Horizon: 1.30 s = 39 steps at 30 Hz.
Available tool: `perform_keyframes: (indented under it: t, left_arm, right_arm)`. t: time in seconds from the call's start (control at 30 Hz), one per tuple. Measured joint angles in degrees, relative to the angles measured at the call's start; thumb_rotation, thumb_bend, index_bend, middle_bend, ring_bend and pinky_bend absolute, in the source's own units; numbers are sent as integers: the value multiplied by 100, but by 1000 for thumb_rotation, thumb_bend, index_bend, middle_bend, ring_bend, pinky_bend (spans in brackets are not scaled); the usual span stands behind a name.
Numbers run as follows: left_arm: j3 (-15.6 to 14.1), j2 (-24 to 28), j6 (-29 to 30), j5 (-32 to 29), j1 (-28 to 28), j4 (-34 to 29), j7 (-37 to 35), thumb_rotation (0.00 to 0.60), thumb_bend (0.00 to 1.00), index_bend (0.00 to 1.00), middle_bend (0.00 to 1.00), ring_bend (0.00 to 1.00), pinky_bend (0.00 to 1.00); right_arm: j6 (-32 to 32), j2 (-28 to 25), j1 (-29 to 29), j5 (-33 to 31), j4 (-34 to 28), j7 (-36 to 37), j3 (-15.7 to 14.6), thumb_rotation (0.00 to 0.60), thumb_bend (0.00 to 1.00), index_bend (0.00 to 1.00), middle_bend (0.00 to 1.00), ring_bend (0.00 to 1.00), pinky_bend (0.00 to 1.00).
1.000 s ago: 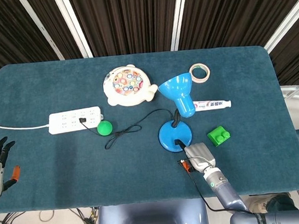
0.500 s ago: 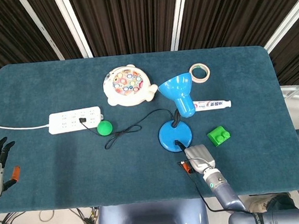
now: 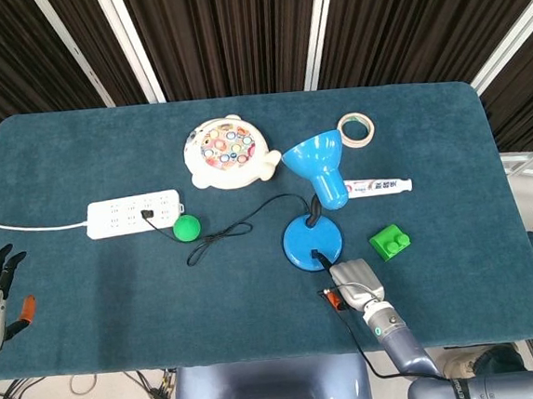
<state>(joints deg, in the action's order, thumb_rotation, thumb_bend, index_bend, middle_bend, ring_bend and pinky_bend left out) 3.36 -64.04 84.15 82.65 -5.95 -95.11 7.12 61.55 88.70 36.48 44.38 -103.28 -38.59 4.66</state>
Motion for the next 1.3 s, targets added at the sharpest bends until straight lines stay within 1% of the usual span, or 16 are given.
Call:
perform_keyframes:
  t: [0.47,0.73,0.93,1.0,1.07,1.1,1.13,1.17,1.2,1.23,1.3]
  left_arm:
    - [-1,5,-17,-17,3,-8,-29,600,439,130,30,0,0]
    - [5,7,-18,-31,5,-8,-42,600,439,130,30,0,0]
    - [3,11,-23,-41,9,-13,-48,600,439,130,28,0,0]
    - [5,12,-24,-54,11,-18,-43,600,439,130,28,0,0]
    - [13,11,-18,-60,13,-23,-38,600,439,130,28,0,0]
    - [12,10,-16,-61,14,-24,-36,600,439,131,28,0,0]
    - [11,9,-16,-61,15,-24,-32,600,439,132,28,0,0]
    - [10,9,-17,-61,15,-25,-30,600,439,133,27,0,0]
    - [9,9,-18,-62,15,-27,-29,600,439,133,27,0,0]
    - [5,10,-26,-66,16,-32,-24,600,439,133,27,0,0]
    - [6,11,-29,-76,16,-39,-9,600,439,134,27,0,0]
  right_arm:
    - [1,-107,0,-63,-103,11,-232,600,482,91,742,782,1000]
    - [56,-185,16,-21,-139,185,-117,600,482,91,742,782,1000]
    - [222,-486,-55,123,-477,379,-24,600,482,91,741,748,1000]
    - [289,-682,-97,163,-684,451,9,600,483,85,703,706,1000]
    - [358,-948,-148,188,-934,500,26,600,482,66,611,626,1000]
    - [387,-1083,-172,199,-1050,516,27,600,482,54,540,554,1000]
    - [418,-1229,-200,214,-1171,532,23,600,482,50,493,497,1000]
    - [448,-1385,-233,234,-1297,549,15,600,480,47,427,402,1000]
    - [488,-1604,-282,272,-1462,576,-5,600,469,46,384,339,1000]
    - [525,-1775,-329,312,-1581,600,-29,600,445,45,317,250,1000]
    - [629,-2191,-482,477,-1828,700,-112,600,368,43,198,123,1000]
